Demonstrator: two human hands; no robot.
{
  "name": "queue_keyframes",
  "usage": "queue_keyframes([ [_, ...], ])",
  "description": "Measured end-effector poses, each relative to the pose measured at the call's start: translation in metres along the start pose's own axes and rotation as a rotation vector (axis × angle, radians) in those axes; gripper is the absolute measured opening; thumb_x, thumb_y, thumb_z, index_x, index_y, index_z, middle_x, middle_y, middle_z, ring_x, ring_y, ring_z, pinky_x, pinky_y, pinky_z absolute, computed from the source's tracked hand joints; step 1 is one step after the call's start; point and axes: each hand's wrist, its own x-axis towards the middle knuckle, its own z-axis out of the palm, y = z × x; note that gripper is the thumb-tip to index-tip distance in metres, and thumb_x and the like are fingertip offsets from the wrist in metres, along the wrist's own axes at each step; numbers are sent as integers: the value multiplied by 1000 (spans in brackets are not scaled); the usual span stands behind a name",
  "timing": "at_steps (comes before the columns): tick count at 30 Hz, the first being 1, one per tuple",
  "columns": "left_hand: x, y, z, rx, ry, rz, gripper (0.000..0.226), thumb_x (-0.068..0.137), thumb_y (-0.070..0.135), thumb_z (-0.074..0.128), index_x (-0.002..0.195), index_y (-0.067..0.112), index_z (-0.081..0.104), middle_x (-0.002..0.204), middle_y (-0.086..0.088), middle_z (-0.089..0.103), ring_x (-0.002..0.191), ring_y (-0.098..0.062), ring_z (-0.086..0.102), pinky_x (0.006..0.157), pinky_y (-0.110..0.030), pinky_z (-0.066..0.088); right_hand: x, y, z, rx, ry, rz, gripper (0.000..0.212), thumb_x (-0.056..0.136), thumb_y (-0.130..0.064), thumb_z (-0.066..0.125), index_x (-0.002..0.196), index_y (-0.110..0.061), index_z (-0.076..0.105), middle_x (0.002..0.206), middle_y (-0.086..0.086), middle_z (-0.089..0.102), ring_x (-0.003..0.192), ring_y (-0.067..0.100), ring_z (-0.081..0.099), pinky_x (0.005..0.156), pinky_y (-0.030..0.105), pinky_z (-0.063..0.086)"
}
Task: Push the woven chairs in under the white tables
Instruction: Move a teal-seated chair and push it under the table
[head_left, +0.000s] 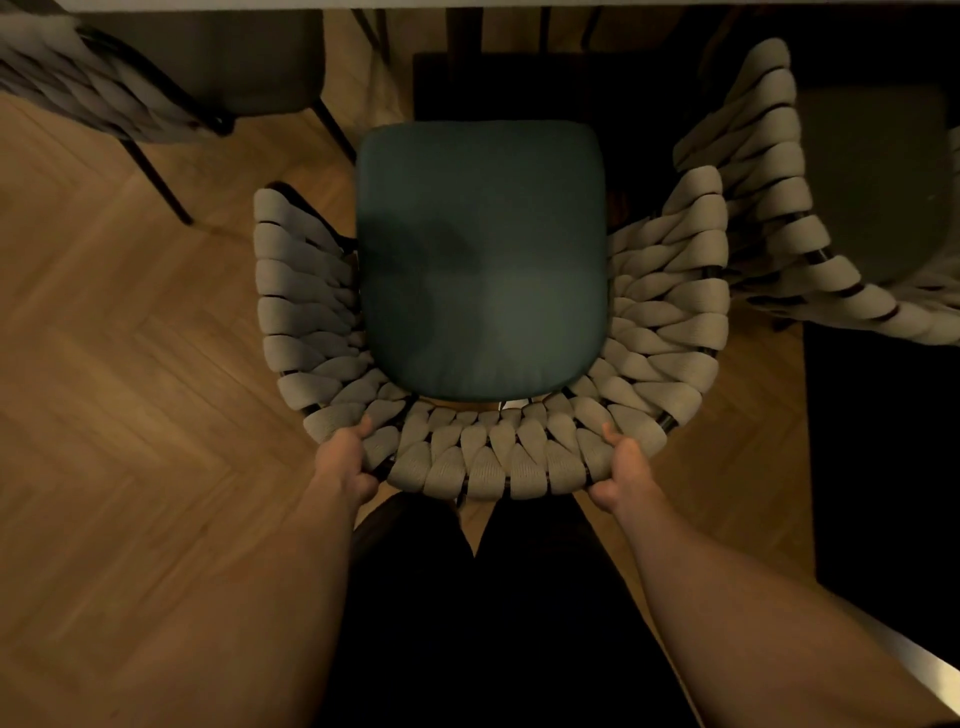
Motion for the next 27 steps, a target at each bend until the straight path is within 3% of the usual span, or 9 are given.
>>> queue_keyframes([
  [2,1,-2,0,-39,46,51,37,92,-1,60,126,12,63,116,-14,71,100,-36,70,79,-52,59,-2,2,0,-16,37,-21,32,91,-14,64,123,-12,65,122,19,68,115,40,62,105,61,44],
  [7,-3,-5,3,-163,95,153,47,82,-13,56,126,3,63,124,-16,67,104,-37,67,76,-47,59,-1,2,-3,59,73,-57,50,72,-3,69,121,-15,70,117,19,72,104,43,68,90,64,52],
  [14,-17,0,20,-239,33,189,49,81,-13,57,126,5,63,118,-12,68,99,-33,68,67,-41,59,-20,-21,5,173,62,-162,48,78,6,64,124,-10,66,113,20,71,101,42,68,77,56,57],
  [20,-21,13,47,-232,-7,214,52,80,-12,59,130,4,60,126,-14,65,108,-36,65,78,-46,59,-26,-46,11,211,16,-178,46,81,6,63,125,-8,66,110,17,72,93,37,70,60,42,58],
  [24,-16,29,72,-204,-50,228,51,81,-8,60,129,10,59,127,-15,64,112,-38,64,91,-55,56,-17,-69,25,194,8,-186,46,80,7,64,124,-6,65,111,19,71,97,39,69,72,50,59],
  [27,-8,41,90,-182,-25,230,51,81,-9,60,129,9,58,125,-15,63,109,-37,65,88,-53,58,-8,-85,37,192,4,-205,46,79,8,63,123,-6,65,111,20,71,101,42,68,82,57,57],
])
